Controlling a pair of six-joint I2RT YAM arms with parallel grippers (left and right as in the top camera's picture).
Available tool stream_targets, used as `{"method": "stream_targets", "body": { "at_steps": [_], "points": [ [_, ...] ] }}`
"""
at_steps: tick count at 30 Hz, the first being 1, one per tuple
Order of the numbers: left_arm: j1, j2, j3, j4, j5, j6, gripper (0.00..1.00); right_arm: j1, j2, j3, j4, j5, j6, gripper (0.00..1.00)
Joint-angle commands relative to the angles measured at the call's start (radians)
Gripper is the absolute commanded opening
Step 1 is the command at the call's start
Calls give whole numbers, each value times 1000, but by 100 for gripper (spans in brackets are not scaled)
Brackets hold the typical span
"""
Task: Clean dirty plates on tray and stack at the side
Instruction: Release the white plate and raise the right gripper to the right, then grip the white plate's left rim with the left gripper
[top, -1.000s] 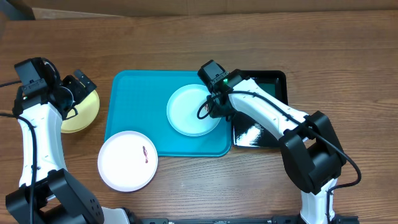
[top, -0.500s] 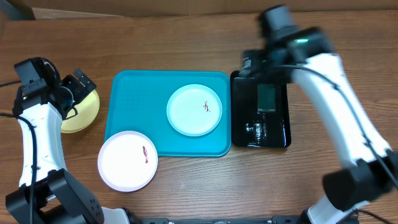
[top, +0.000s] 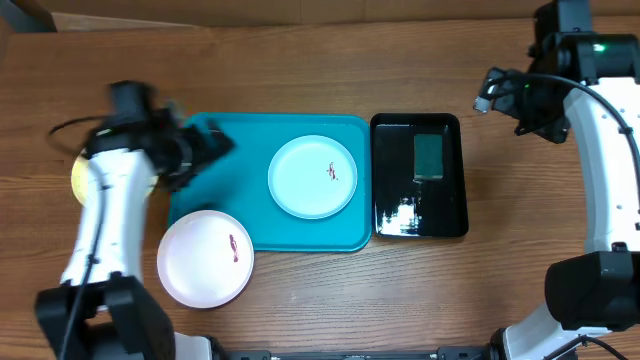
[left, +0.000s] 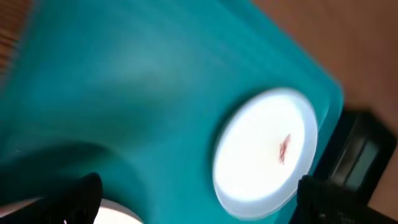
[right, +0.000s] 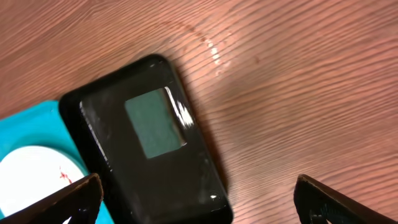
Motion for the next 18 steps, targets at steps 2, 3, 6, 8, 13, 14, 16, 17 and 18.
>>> {"method": "stream_targets", "body": {
  "at_steps": [2, 3, 6, 8, 13, 14, 16, 17, 18],
  "points": [
    [-260, 2, 77, -22, -240, 8, 100, -15, -7, -4, 2, -2, -6, 100],
    [-307, 2, 85, -19, -267, 8, 100, -15, -7, -4, 2, -2, -6, 100],
    [-404, 2, 90, 21, -302, 9, 100, -15, -7, -4, 2, -2, -6, 100],
    [-463, 2, 90, 62, -303, 9, 100, -15, -7, -4, 2, -2, -6, 100],
    [-523, 9, 80, 115, -338, -43, 66, -15, -7, -4, 2, -2, -6, 100],
    [-526, 15, 78, 115, -356, -77, 58, -15, -7, -4, 2, -2, -6, 100],
    [-529, 45, 77, 117, -402, -123, 42, -15, -7, -4, 2, -2, -6, 100],
    [-529, 61, 77, 118, -423, -136, 41, -15, -7, -4, 2, -2, -6, 100],
    [-527, 85, 77, 119, -447, -142, 44, -15, -7, -4, 2, -2, -6, 100]
  ]
}}
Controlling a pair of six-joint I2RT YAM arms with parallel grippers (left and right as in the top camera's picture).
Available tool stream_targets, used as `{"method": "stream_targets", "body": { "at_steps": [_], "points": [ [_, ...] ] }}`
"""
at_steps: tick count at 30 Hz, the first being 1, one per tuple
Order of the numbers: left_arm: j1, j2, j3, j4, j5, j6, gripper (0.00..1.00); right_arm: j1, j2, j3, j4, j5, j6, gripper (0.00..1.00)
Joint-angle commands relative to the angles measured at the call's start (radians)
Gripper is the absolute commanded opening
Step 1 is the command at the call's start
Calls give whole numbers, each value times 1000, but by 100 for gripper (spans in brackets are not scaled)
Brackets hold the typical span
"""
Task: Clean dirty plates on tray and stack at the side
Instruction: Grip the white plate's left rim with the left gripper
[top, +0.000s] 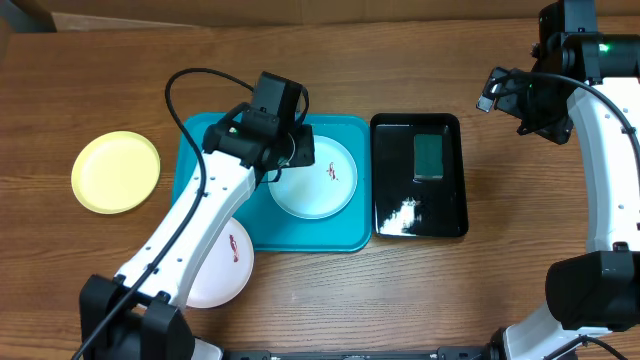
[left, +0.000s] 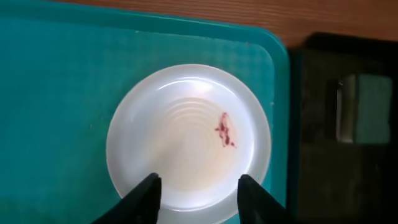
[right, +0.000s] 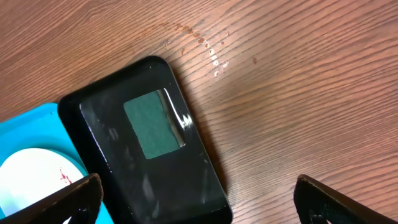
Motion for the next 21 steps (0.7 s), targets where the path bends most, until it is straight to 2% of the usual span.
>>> {"method": "stream_targets", "body": {
  "at_steps": [1, 2, 3, 6, 8, 11, 13, 21],
  "points": [
    [5, 85, 9, 2, -122, -74, 50, -4, -7, -4, 2, -1, -6, 100],
    [11, 102, 9, -4, -135, -74, 59, -4, -7, -4, 2, -1, -6, 100],
    [22, 121, 9, -11, -140, -74, 61, -4, -7, -4, 2, -1, -6, 100],
    [75, 179, 9, -19, -116, -74, 61, -4, -7, -4, 2, -1, -6, 100],
    [114, 217, 9, -18, -47, -67, 60, -4, -7, -4, 2, -1, -6, 100],
    [164, 274, 9, -15, 100, 29, 59, -4, -7, -4, 2, -1, -6, 100],
    [179, 302, 9, -20, 138, 68, 58, -4, -7, -4, 2, -1, -6, 100],
    [179, 404, 9, -42, 143, 85, 34, -4, -7, -4, 2, -1, -6, 100]
  ]
}}
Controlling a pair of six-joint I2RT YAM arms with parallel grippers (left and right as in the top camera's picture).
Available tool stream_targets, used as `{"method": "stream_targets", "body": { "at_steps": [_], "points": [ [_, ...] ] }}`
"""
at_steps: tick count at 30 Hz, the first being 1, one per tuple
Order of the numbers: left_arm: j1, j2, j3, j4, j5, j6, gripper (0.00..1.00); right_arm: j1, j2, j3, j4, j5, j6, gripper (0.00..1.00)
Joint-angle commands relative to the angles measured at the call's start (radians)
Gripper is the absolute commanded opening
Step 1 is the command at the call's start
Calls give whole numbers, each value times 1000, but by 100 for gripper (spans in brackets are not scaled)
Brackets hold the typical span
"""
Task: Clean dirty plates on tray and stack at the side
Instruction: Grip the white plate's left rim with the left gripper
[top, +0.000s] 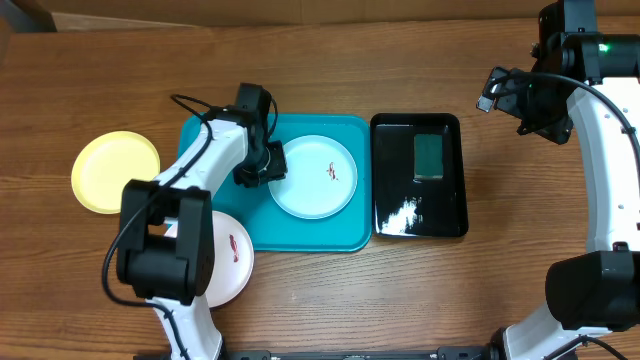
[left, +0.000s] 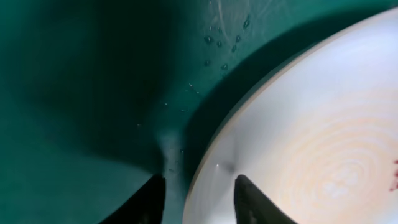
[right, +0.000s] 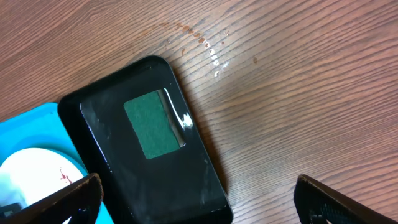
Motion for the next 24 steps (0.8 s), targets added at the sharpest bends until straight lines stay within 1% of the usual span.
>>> {"method": "stream_targets", "body": {
  "at_steps": [1, 5, 8, 9, 11, 13, 16, 18, 19, 24],
  "points": [
    [-8, 40, 9, 1, 26, 34, 31, -3, -7, -4, 2, -1, -6, 100],
    [-7, 42, 13, 3, -53, 34, 22, -3, -7, -4, 2, -1, -6, 100],
    [-4, 42, 15, 8, -101, 33, 22, -3, -7, -4, 2, -1, -6, 100],
    [-1, 42, 19, 7, -109, 36, 24, -3, -7, -4, 2, -1, -6, 100],
    [2, 42, 24, 5, -108, 51, 27, -3, -7, -4, 3, -1, -6, 100],
    [2, 42, 37, -6, -97, 73, 28, -3, -7, -4, 3, -1, -7, 100],
    [2, 42, 81, -46, -97, 74, 28, -3, -7, -4, 17, -1, -7, 100],
    [2, 42, 110, -72, -97, 74, 25, -3, -7, -4, 45, -1, -6, 100],
    [2, 42, 119, -80, -93, 74, 22, -3, -7, -4, 60, -1, -6, 100],
    [2, 42, 108, -75, -61, 73, 18, -3, -7, -4, 75, -8, -6, 100]
  ]
}}
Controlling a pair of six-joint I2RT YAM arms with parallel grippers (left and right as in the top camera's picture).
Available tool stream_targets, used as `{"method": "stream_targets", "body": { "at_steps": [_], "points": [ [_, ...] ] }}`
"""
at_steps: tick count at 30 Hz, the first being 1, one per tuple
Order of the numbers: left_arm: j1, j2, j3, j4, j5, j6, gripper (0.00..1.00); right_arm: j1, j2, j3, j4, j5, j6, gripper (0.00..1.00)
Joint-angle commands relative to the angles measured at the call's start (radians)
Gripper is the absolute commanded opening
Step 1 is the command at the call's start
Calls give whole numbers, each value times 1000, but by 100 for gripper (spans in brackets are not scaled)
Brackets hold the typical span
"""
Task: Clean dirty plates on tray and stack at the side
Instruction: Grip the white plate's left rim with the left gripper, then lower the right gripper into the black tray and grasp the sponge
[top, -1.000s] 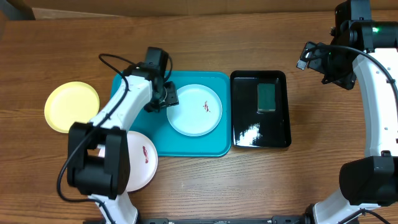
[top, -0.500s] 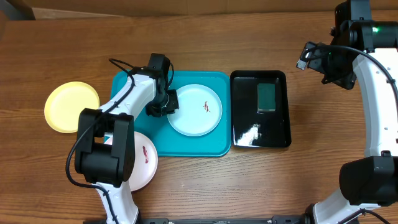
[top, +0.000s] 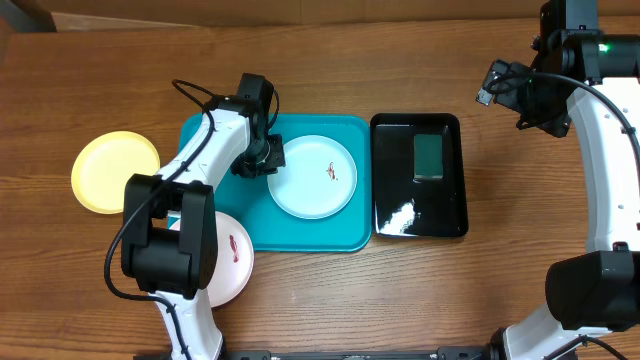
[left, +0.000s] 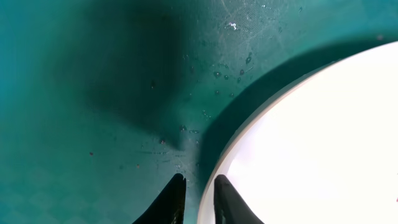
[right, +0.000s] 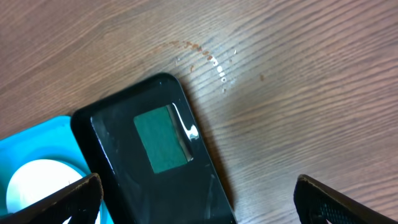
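Observation:
A white plate (top: 312, 176) with a small red smear lies on the teal tray (top: 300, 235). My left gripper (top: 268, 160) is down at that plate's left rim. In the left wrist view its fingers (left: 176, 199) stand close together, one on the wet tray (left: 93, 124) and one on the plate (left: 311, 137), shut on the rim. A second smeared white plate (top: 225, 262) lies off the tray at the front left, partly under my left arm. My right gripper (right: 198, 186) hangs open, high over the table's back right.
A yellow plate (top: 115, 171) lies on the wood left of the tray. Right of the tray stands a black tray (top: 420, 215) with water and a green sponge (top: 428, 155). Drops of water mark the table (right: 214, 62) behind it.
My left gripper's fingers have drawn together on the white plate's left rim. The right gripper has shifted slightly and stays open.
My left gripper was at the tray's left edge near the yellow plate. Then it hung open above the smeared plate on the tray. Then it was down at that plate's left rim with the fingers apart, and now they are shut on the rim.

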Motion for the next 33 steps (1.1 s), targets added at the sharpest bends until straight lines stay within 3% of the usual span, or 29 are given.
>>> {"method": "stream_targets", "body": {
  "at_steps": [1, 20, 33],
  "points": [
    [4, 14, 5, -2, 26, 23, 18, -3, -7, -3, 17, -6, -6, 100],
    [3, 14, -36, 13, 34, 18, 17, 21, -7, -117, -5, -6, -7, 100],
    [-14, 14, -36, 21, 34, 18, 16, 171, -7, -393, 300, 5, -6, 83]
  ]
}}
